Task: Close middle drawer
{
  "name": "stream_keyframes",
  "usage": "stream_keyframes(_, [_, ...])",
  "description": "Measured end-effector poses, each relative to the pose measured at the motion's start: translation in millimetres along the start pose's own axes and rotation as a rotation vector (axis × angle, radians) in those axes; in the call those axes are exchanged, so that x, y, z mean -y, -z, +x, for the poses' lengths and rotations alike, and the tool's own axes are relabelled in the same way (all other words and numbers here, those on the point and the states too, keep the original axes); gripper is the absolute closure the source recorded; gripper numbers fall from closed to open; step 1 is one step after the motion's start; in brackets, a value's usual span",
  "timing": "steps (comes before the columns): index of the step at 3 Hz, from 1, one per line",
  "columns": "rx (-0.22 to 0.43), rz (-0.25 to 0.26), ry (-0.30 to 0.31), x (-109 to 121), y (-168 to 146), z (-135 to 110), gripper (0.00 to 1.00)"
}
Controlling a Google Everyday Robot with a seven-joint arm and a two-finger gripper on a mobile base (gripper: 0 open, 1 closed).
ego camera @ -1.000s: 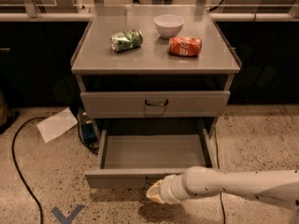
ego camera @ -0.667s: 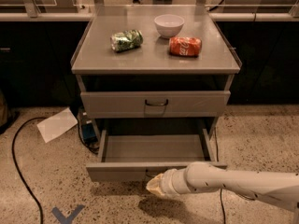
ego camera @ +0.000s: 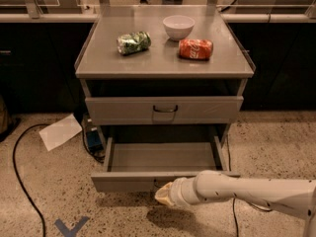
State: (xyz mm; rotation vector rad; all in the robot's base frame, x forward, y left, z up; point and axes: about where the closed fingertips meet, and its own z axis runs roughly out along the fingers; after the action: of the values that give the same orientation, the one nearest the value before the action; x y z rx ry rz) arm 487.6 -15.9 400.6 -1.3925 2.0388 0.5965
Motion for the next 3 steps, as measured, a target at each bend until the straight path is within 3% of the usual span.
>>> stream_keyframes(2, [0.009,0.093,0.035,54,-2,-17,1.00])
stream_keyframes(3, [0.009,0.093,0.034,54,-2,-17,1.00])
